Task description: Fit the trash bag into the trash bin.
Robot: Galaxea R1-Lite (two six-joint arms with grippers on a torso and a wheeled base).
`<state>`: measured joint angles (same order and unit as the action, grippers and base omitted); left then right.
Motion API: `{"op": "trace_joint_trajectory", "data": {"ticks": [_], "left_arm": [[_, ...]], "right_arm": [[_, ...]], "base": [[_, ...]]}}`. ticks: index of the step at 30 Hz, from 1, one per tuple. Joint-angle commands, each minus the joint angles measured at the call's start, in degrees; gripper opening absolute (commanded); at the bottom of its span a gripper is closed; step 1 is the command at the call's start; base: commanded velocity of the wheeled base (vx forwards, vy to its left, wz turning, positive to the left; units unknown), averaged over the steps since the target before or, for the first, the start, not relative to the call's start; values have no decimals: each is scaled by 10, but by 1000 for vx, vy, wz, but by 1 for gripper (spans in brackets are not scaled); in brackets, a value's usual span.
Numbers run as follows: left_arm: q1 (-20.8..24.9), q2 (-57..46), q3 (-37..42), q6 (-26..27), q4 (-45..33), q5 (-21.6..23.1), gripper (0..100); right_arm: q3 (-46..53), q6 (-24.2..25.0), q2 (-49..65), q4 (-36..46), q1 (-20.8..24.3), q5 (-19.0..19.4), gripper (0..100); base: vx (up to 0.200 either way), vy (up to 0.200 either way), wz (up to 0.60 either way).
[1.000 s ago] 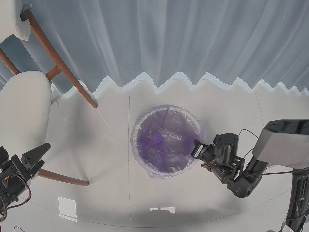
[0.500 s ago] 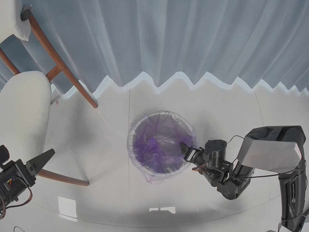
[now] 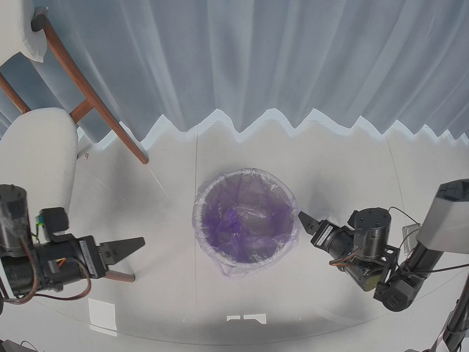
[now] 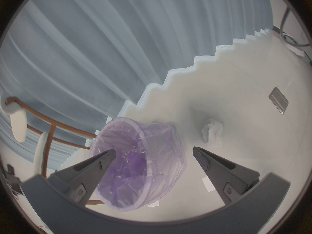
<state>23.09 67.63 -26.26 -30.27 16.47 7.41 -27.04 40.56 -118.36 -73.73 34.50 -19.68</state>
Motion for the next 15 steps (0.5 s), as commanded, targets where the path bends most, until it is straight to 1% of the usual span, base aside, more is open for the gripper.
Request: {"op": "trace_joint_trajectory", "data": {"ticks": [1, 3, 5, 7, 8, 9, 10, 11, 15], "left_arm": [[38, 212, -71, -2, -21, 0, 100], [38, 274, -96, -3, -21, -3, 100], [38, 324, -124, -4, -21, -16, 100], [39, 341, -136, -5, -20, -22, 100], [40, 383, -160, -8, -14, -27, 100], [40, 383, -160, -8, -14, -27, 100], [42, 434, -196, -20, 4, -28, 100], [42, 457, -215, -29, 18, -28, 100], [46, 511, -267, -60, 60, -27, 100]], "right_arm": [[113, 35, 135, -1, -7, 2, 100], [145, 31, 153, -2, -7, 0, 100], [162, 29, 171, -3, -7, 0, 100], [166, 29, 179, -2, -7, 0, 100], [171, 30, 187, 0, -7, 0, 100], [171, 30, 187, 0, -7, 0, 100], [182, 31, 190, -2, -5, -1, 100], [186, 31, 190, -3, -3, -2, 100], [194, 31, 190, -2, 6, -9, 100]], "base": [[0, 0, 0], [0, 0, 0], [0, 0, 0], [0, 0, 0], [0, 0, 0], [0, 0, 0], [0, 0, 0], [0, 0, 0], [0, 0, 0]]}}
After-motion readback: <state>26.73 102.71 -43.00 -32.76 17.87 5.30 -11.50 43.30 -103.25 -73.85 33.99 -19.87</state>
